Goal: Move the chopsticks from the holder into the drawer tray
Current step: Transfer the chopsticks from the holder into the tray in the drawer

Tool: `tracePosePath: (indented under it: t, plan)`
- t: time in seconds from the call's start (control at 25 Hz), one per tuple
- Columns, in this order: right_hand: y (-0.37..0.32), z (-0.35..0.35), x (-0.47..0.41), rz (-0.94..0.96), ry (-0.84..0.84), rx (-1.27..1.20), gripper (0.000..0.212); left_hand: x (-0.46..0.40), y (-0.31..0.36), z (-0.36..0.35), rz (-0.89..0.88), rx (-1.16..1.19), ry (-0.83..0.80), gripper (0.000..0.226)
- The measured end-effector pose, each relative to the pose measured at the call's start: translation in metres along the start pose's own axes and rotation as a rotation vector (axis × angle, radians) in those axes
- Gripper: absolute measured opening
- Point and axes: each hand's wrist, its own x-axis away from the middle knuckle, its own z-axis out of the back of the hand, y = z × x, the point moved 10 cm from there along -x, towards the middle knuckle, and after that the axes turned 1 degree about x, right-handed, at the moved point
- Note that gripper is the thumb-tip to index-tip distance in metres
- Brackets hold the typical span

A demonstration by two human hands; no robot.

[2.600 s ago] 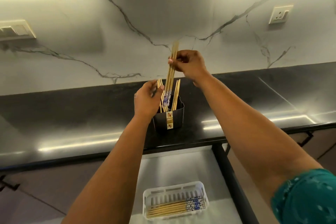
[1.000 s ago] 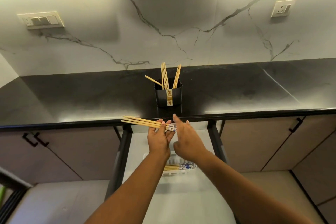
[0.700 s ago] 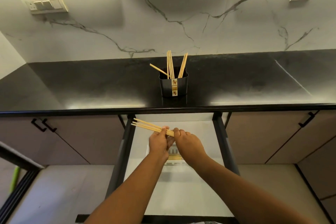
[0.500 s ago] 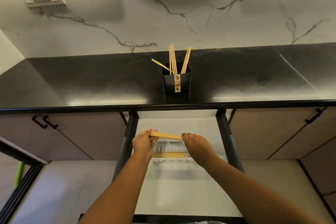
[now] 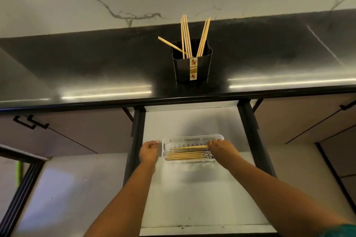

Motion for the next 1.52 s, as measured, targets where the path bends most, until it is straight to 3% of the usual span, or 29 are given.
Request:
tracePosePath:
  t: [0.12, 0.24, 0.52, 0.76, 1.32, 1.52]
  plan:
    - [0.001, -0.014, -0.02, -0.005, -0.047, 0.025, 0.038, -0.011, -0.022, -0.034, 0.001, -0.264, -0.251, 0.035]
    - [-0.001, -0.025, -0.034, 0.03, -0.067, 0.067, 0.042, -0.021, -0.033, -0.047, -0.017, -0.39, -0.359, 0.041]
    - [-0.005, -0.027, -0.041, 0.06, -0.022, 0.05, 0.043, -0.034, -0.043, -0.052, -0.046, -0.447, -0.385, 0.02]
    - [-0.005, -0.018, -0.049, -0.01, -0.028, -0.019, 0.029, -0.037, -0.043, -0.053, -0.066, -0.434, -0.359, 0.025]
    - [-0.026, -0.025, -0.058, 0.024, 0.02, -0.193, 0.042, -0.041, -0.042, -0.055, -0.065, -0.362, -0.404, 0.024]
    - [-0.03, -0.026, -0.062, -0.014, -0.004, -0.105, 0.033, -0.04, -0.044, -0.057, -0.066, -0.367, -0.421, 0.032]
